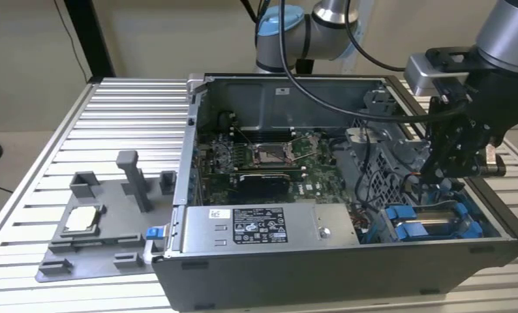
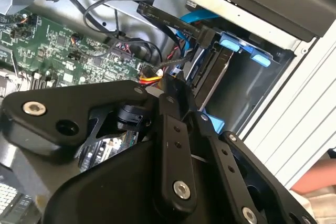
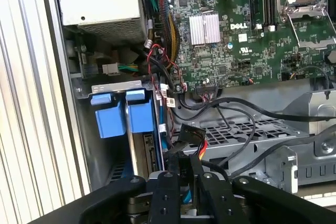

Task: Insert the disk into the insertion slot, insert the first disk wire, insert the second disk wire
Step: 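Insert the first disk wire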

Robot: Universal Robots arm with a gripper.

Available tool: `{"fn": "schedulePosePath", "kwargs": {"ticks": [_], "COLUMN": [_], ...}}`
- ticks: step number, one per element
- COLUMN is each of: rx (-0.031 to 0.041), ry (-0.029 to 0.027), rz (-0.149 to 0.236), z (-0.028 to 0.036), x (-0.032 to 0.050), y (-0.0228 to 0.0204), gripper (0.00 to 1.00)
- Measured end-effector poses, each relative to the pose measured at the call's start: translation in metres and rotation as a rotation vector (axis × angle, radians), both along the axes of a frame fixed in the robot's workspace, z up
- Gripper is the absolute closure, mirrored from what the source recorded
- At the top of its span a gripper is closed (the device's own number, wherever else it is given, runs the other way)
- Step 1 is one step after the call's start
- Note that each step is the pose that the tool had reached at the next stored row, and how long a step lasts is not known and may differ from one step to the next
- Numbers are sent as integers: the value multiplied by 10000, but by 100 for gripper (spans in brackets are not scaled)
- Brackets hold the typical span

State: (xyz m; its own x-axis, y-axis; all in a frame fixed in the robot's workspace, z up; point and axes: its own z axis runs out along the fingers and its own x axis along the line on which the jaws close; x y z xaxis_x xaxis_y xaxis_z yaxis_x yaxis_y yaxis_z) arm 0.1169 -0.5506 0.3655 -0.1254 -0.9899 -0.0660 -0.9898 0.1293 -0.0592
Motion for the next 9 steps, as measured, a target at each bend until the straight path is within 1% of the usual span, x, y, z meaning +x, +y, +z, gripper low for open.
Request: {"fn": "schedulePosePath", "kwargs": {"ticks": [6, 7, 8, 9], "rx": [0, -8, -20, -39], "ry": [3, 26, 83, 151], "rz": [1, 2, 0, -2], "z": [4, 8, 10, 9], "x": [1, 7, 19, 36], "y": [0, 0, -3, -9], "gripper": [100, 100, 100, 100]}}
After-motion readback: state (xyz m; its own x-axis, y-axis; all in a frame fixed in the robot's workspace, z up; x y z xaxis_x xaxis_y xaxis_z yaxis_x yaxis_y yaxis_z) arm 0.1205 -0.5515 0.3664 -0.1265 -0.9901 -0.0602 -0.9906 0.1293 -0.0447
